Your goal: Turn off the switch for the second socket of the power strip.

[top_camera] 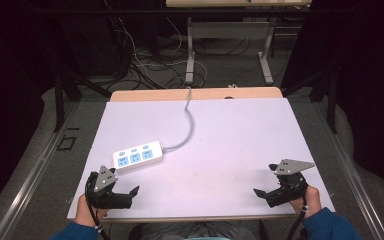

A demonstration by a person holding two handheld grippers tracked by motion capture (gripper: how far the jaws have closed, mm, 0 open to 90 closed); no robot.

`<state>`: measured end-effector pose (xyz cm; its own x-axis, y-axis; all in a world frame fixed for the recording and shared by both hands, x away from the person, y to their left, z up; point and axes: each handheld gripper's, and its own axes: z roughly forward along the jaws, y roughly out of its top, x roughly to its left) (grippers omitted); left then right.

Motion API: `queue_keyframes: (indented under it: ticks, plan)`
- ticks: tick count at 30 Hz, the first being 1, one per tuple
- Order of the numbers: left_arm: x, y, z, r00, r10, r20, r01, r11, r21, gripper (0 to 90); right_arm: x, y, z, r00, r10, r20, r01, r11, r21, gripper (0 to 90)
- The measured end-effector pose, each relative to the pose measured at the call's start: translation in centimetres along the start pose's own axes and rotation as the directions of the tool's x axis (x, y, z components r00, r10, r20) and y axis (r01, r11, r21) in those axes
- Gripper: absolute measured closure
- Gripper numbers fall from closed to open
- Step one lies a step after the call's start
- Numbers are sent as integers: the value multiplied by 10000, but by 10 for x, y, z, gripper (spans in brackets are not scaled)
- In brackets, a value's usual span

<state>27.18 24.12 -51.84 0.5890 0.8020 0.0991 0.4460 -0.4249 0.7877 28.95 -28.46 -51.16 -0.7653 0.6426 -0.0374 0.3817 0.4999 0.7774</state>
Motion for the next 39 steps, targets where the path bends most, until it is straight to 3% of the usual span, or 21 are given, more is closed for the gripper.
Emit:
queue_keyframes:
  ticks: [5,7,12,28,32,39]
  plan:
    - [0,1,-1,9999,-18,154,18,10000,-21,1,1,0,1,10000,-23,14,23,10000,-32,0]
    - [0,2,-1,9996,223,182,-223,9998,-2,1,2,0,1,9999,93,46,-93,9999,47,0]
    - [1,5,-2,9994,292,194,-293,9996,21,1,1,0,2,9999,114,-5,-114,9999,-37,0]
    - [6,20,7,9993,354,-134,-352,9993,129,2,-2,1,5,9998,174,-71,-173,9996,219,0]
    - [8,24,9,9983,415,-410,-409,9990,154,2,-1,1,5,9999,124,-119,-121,9996,271,1]
    - [15,32,20,9979,243,-598,-240,9997,56,2,-2,1,5,9999,107,-49,-106,9997,222,3]
